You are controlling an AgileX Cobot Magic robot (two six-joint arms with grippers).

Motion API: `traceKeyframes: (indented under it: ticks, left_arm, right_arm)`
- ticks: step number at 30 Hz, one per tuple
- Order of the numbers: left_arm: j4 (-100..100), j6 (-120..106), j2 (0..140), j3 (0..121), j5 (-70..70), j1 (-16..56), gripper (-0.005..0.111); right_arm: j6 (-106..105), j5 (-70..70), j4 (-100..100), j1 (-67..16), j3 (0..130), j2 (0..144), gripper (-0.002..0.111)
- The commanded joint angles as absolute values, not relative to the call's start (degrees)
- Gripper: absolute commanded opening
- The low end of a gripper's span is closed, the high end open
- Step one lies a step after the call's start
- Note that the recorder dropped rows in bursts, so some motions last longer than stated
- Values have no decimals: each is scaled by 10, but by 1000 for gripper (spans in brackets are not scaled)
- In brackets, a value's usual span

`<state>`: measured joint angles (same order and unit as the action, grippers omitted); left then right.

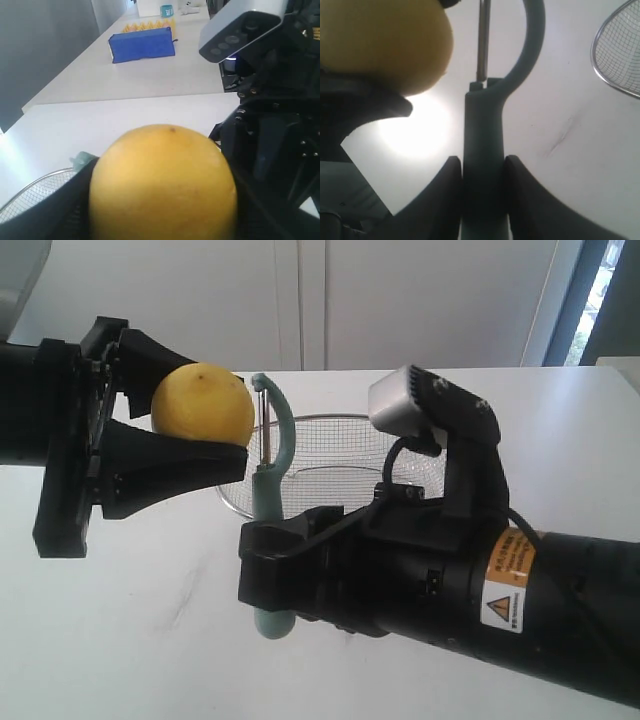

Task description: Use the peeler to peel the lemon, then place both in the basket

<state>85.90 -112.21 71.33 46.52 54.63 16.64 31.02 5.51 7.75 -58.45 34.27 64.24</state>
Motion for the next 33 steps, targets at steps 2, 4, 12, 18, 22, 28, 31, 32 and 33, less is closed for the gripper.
traceKeyframes:
  ticks: [2, 4, 12, 18, 22, 28, 31, 32, 33]
  left_arm:
    - [869, -1214, 708, 468, 556, 168, 0]
    - [868, -1214, 708, 468, 551, 168, 0]
    - [860, -1213, 708, 468, 517, 168, 0]
    - [835, -1200, 708, 468, 479, 168, 0]
    - [833, -1194, 708, 468, 473, 168, 0]
    - [833, -1193, 708, 468, 473, 168, 0]
    - [833, -1193, 708, 468, 473, 168, 0]
    - [833, -1192, 708, 468, 473, 168, 0]
    - [833, -1190, 708, 468, 473, 168, 0]
  right_arm:
    - [313, 73, 77, -588, 348, 643, 0]
    - [313, 74, 77, -588, 348, 641, 0]
    - [313, 77, 77, -588, 348, 641, 0]
    - [313, 78, 77, -588, 348, 615, 0]
    - [313, 60, 77, -588, 348, 558, 0]
    - [254, 4, 77, -588, 348, 388, 0]
    - [233, -33, 77, -588, 348, 320, 0]
    - [232, -49, 77, -588, 348, 303, 0]
    - [232, -66, 77, -588, 348, 282, 0]
